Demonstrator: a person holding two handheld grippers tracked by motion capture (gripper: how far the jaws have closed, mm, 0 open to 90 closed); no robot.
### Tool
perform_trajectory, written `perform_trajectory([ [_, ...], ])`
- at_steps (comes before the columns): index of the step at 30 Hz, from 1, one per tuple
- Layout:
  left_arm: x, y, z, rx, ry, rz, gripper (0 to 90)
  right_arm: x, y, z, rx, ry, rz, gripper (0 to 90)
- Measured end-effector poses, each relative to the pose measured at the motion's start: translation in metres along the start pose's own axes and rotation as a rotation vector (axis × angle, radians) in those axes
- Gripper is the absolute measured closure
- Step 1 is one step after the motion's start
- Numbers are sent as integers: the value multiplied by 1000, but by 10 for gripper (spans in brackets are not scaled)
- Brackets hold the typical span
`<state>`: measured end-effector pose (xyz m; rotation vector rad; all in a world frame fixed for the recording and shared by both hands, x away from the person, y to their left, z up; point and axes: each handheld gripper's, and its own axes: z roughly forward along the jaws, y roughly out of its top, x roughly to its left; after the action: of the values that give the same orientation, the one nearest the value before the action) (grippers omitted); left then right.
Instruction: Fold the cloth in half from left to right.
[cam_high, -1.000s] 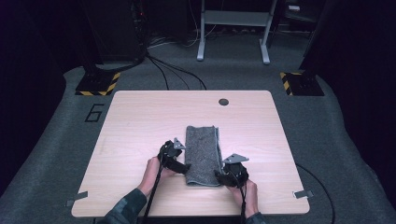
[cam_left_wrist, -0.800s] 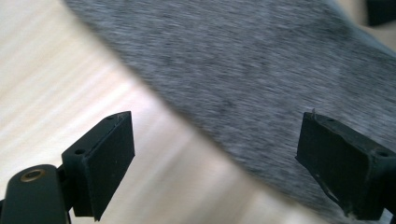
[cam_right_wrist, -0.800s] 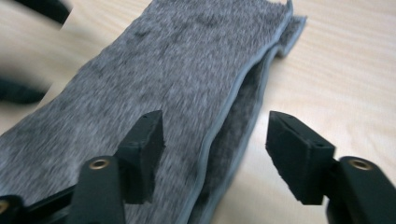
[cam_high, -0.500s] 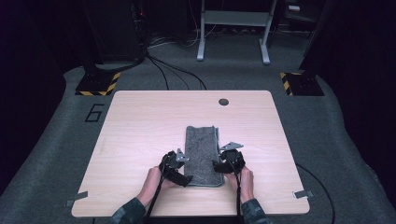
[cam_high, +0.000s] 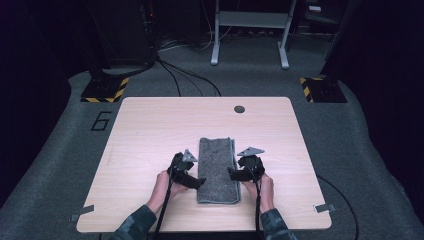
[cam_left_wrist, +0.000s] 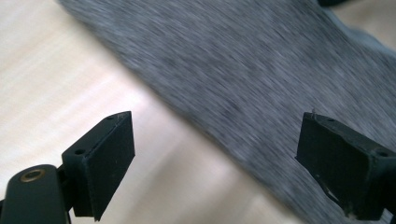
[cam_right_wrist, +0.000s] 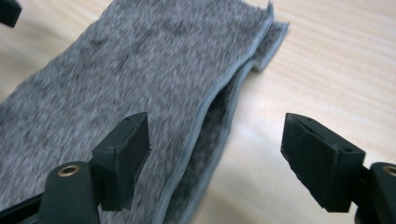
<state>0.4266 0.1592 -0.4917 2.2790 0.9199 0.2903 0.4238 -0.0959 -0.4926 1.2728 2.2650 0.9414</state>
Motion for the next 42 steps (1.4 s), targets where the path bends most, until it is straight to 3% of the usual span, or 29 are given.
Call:
perform_trajectory([
  [4, 13, 12, 13, 5, 50, -25, 106, -4, 9, 12, 19, -12, 5, 231],
  [6, 13, 15, 21, 31, 83, -17, 107, -7, 11, 18, 29, -26, -3, 235],
  [11, 9, 11, 33, 67, 108, -4, 112, -16, 5, 28, 76, -42, 16, 241],
  [17, 6, 5, 29, 65, 123, 5, 115, -19, -1, 29, 76, -37, 15, 242],
  [22, 4, -2, 24, 64, 115, 8, 115, -14, -3, 27, 71, -29, 2, 247],
  [28, 17, -6, 14, 39, 93, -44, 106, -9, -2, 25, 57, 9, 4, 232],
  [33, 30, 0, 7, 16, 66, -89, 98, -15, 7, 17, 18, 32, 14, 190],
  [42, 54, 22, 6, -8, 51, -149, 78, -25, 29, 20, 18, 69, 27, 154],
])
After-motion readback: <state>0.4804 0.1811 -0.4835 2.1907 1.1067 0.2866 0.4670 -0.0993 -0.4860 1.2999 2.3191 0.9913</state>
